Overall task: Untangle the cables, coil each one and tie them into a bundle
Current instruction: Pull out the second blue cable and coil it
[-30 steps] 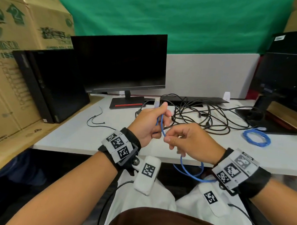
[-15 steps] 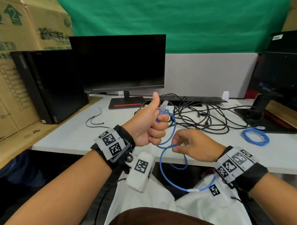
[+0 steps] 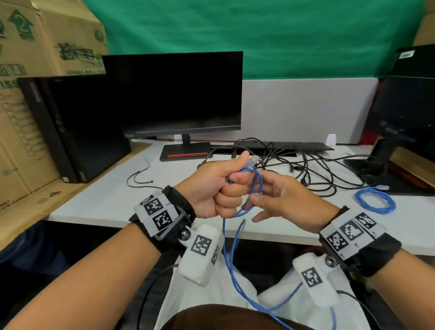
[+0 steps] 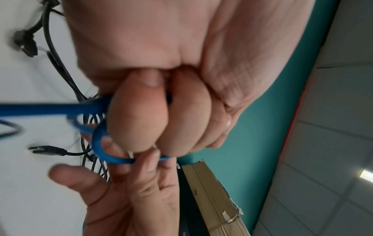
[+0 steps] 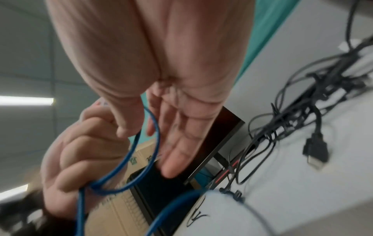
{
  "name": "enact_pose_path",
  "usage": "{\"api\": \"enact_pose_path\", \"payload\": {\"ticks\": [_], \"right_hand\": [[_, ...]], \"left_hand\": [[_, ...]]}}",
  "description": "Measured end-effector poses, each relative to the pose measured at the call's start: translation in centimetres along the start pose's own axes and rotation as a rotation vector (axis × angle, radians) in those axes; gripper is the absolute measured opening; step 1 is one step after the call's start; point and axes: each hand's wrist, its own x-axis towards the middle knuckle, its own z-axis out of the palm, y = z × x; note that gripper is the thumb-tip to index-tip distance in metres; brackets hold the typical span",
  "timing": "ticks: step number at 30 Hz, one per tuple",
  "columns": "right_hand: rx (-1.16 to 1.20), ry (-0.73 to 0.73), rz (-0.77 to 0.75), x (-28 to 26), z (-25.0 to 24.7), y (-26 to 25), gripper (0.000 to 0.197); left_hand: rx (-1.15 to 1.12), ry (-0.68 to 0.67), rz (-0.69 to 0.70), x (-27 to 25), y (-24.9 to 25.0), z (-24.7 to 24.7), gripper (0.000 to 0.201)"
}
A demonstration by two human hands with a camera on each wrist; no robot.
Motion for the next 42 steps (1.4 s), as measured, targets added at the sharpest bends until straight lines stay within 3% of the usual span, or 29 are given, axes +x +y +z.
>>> {"api": "enact_pose_path", "payload": {"ticks": [3,6,8,10,12,14,17,20,22,24,29,32,33,37,42], "right_hand": [[0.04,0.122,-0.04,0.3,-0.5,-0.5,0.017],[-0.03,0.206,-0.081,0.7,-0.4,-0.3,0.016],[-0.072,0.116,-0.046,0.6,-0.5,0.2,0.019],[-0.221,-0.113,0.036,0.2,-0.5,1.4,0.031],[-0.46,-0.303,0.117,-0.4,0.0,2.5,0.026],[-0.511,-0.322,0.117,-0.6,0.3,2.8,0.019],[-0.278,-0.18,0.114,-0.3,-0.7,1.7,0.024],[0.262,-0.34,0.168,-0.6,-1.6,0.2,0.035],[0.35,-0.454,0.2,-0.8,-1.2,0.1,0.031],[0.284,-0.415,0.257,-0.9,-0.3,0.4,0.029],[0.054,-0.265,0.433,-0.8,1.9,2.7,0.048],[-0.184,-0.25,0.351,-0.7,3.3,4.1,0.019],[-0.226,-0.256,0.324,-0.8,3.6,4.5,0.02],[-0.251,-0.141,0.342,-0.5,3.1,5.1,0.01],[-0.143,0.126,0.323,0.1,0.4,4.3,0.017]], "left_hand": [[-0.017,0.071,0.036,0.1,-0.1,0.0,0.053],[-0.017,0.152,0.085,0.5,-0.1,0.2,0.056],[-0.014,0.196,0.122,0.7,0.0,0.4,0.056],[-0.043,0.234,0.169,0.8,0.2,0.4,0.056],[-0.049,0.265,0.21,0.7,0.5,0.1,0.056],[0.008,0.308,0.227,0.6,0.7,-0.3,0.056],[0.072,0.396,0.235,0.5,0.4,-0.7,0.055],[0.002,0.465,0.279,0.6,0.1,-1.0,0.055],[-0.067,0.475,0.323,0.8,0.2,-1.0,0.056],[-0.138,0.458,0.359,0.8,0.4,-0.8,0.057],[-0.219,0.397,0.384,0.8,0.4,0.4,0.058],[-0.229,0.378,0.383,0.8,0.3,0.9,0.058],[-0.225,0.377,0.384,0.8,0.3,0.9,0.057],[-0.077,0.434,0.361,0.7,0.5,0.4,0.055],[0.182,0.519,0.236,0.7,-0.2,-1.5,0.054]]}}
